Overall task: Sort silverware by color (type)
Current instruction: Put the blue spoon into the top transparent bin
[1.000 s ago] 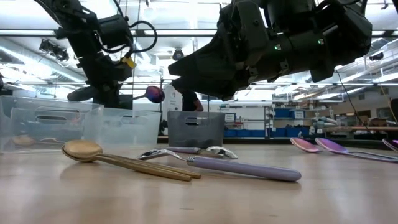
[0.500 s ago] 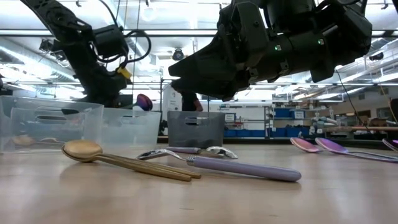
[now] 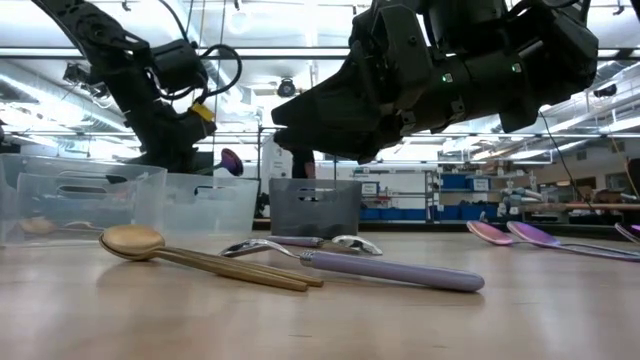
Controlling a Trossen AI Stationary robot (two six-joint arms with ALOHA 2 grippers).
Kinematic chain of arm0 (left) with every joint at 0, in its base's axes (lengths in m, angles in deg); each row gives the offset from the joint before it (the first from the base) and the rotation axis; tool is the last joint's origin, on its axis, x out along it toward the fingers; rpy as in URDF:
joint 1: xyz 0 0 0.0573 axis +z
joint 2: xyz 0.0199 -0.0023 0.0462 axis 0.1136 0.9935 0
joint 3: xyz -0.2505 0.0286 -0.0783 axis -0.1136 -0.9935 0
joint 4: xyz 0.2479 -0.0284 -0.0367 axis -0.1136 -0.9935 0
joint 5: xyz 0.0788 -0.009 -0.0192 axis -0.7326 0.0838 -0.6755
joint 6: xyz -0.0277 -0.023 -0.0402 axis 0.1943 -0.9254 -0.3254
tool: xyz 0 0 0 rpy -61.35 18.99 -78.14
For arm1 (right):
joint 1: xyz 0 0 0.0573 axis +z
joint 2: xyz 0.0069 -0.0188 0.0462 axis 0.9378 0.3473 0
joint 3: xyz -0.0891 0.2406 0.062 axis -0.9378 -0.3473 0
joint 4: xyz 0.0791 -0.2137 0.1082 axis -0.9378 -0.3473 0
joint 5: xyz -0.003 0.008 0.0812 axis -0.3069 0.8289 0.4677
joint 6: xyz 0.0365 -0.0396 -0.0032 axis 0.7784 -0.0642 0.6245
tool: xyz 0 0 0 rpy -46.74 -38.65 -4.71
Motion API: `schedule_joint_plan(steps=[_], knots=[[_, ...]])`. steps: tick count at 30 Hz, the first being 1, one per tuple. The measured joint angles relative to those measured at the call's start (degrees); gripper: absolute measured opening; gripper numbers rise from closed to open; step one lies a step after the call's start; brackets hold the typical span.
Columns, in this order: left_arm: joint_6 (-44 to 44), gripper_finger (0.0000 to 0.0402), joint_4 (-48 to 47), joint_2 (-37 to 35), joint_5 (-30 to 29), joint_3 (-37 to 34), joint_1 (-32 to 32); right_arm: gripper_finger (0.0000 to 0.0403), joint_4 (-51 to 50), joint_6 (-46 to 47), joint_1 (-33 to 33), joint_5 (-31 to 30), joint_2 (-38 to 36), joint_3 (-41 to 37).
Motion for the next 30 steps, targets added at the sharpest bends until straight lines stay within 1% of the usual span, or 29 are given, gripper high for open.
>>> schedule_joint_plan(steps=[4,9,13,17,19,23,30], knots=[[-0.36,0.0006,-0.25,0.00,0.46,0.00,1.90,0.0242,0.02,-0.40,0.02,0.00,0.00,0.00],[-3.28,0.0004,-1.53,0.00,1.43,0.00,3.67,0.0242,0.02,-0.40,0.01,-0.02,0.00,0.00],[-7.81,0.0004,-4.56,0.02,2.04,1.40,2.62,0.0242,0.04,-0.65,0.00,-0.02,0.00,0.00],[-14.86,0.0004,-9.71,0.02,2.08,5.93,2.47,0.0242,0.07,-0.99,0.00,-0.04,0.00,0.00],[-16.44,0.0004,-13.85,0.02,2.72,7.38,2.56,0.0242,0.07,-0.95,0.00,-0.03,0.00,0.00],[-18.85,0.0004,-18.85,0.02,3.00,7.74,2.55,0.0242,0.10,-0.97,0.00,-0.04,0.00,0.00],[-25.96,0.0003,-20.09,3.48,2.82,7.75,2.85,0.0242,0.14,-1.14,0.00,0.00,-0.02,0.81]])
